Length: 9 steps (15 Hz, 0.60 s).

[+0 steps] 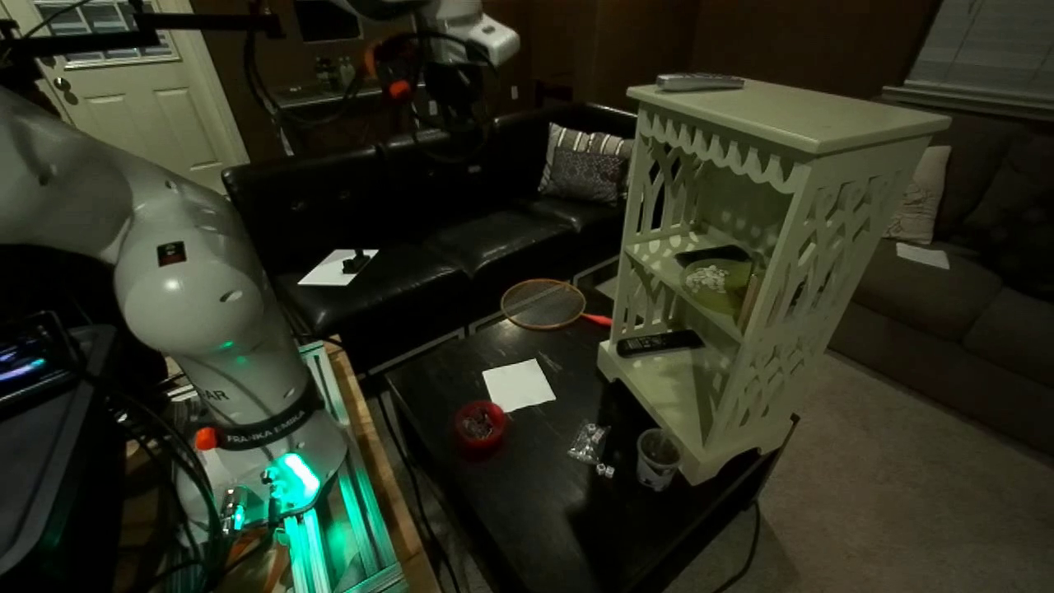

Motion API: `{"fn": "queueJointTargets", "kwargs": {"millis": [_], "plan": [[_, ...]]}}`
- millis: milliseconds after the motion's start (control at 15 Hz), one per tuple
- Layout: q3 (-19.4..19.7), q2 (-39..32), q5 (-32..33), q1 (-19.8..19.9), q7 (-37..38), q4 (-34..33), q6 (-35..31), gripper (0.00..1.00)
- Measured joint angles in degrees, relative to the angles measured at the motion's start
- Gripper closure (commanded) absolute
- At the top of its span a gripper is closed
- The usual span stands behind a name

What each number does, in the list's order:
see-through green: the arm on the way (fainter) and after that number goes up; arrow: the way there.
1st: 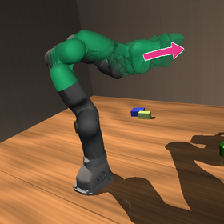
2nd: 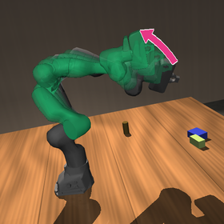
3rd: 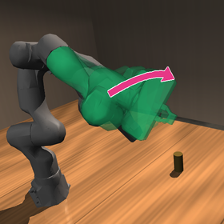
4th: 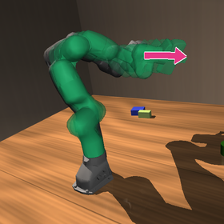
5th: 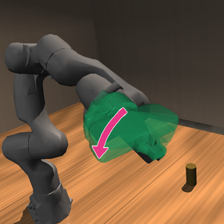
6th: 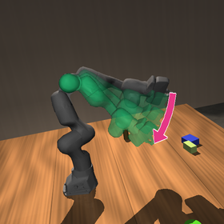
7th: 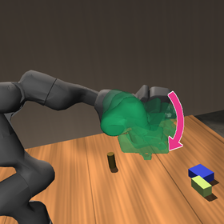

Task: Put the red bowl in the bottom shelf

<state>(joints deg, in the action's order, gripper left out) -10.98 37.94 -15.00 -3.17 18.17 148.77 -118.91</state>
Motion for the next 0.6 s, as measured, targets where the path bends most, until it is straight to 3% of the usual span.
{"fn": "queueJointTargets", "kwargs": {"millis": [267, 600], "plan": [[1.7, -8.8, 0.0, 5.4, 2.4, 7.6, -10.6, 0.0], [7.3, -24.7, -1.3, 6.9, 2.7, 10.6, -17.3, 0.0]]}}
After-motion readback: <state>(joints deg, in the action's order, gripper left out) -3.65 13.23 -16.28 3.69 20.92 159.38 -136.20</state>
